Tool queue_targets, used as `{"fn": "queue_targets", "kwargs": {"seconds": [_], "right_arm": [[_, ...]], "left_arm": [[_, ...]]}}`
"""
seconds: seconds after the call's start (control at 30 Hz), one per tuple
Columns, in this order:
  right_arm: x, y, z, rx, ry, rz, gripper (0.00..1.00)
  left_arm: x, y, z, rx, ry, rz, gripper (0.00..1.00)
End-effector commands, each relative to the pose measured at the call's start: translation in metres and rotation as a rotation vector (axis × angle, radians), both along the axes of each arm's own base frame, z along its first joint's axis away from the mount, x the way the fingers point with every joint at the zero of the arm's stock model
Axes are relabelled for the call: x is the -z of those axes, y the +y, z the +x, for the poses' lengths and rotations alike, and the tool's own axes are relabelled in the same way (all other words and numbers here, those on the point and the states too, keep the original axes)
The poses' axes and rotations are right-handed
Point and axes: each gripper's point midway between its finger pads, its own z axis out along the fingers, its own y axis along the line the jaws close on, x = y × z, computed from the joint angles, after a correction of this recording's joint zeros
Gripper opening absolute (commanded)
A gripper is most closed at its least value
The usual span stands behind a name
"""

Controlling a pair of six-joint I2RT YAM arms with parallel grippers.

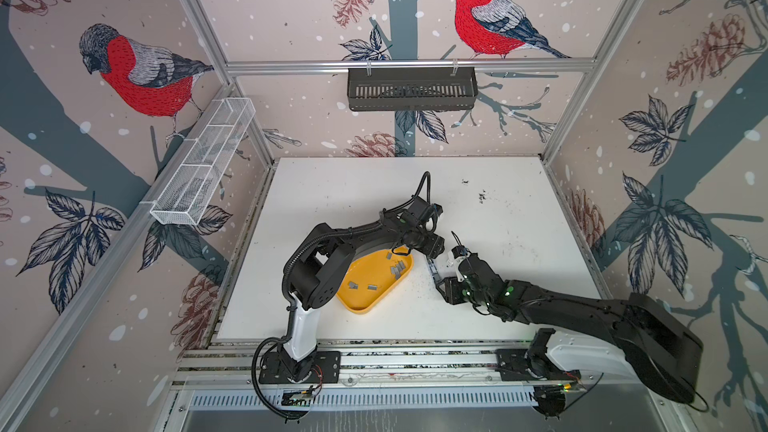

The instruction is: Load the staples into the stapler

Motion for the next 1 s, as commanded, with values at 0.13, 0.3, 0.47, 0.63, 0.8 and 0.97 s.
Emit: {"fn": "queue_targets", "kwargs": {"seconds": [0.13, 0.3, 0.47, 0.63, 0.8, 0.97], "right_arm": [[0.006, -0.003, 0.012, 0.081, -0.020, -0.044, 0.48], [0.009, -0.015, 0.015, 0.118, -0.022, -0.074, 0.44], [0.004, -0.024, 0.019, 0.139, -0.030, -0.060, 0.41], [-0.002, -0.022, 0.017, 0.107, -0.034, -0.026, 0.38], [-0.006, -0.020, 0.007, 0.060, -0.029, -0.001, 0.45], [0.001, -0.023, -0.002, 0.038, -0.014, -0.016, 0.49]], "left_arm": [[-0.001, 0.002, -0.021, 0.031, 0.095, -0.019, 0.68], [-0.006, 0.004, -0.029, 0.046, 0.115, -0.029, 0.65], [-0.010, -0.001, -0.036, 0.078, 0.116, -0.038, 0.64], [-0.008, -0.004, -0.041, 0.091, 0.117, -0.015, 0.63], [-0.011, -0.005, -0.042, 0.087, 0.130, -0.017, 0.63], [-0.011, -0.008, -0.047, 0.092, 0.145, -0.009, 0.63]]}}
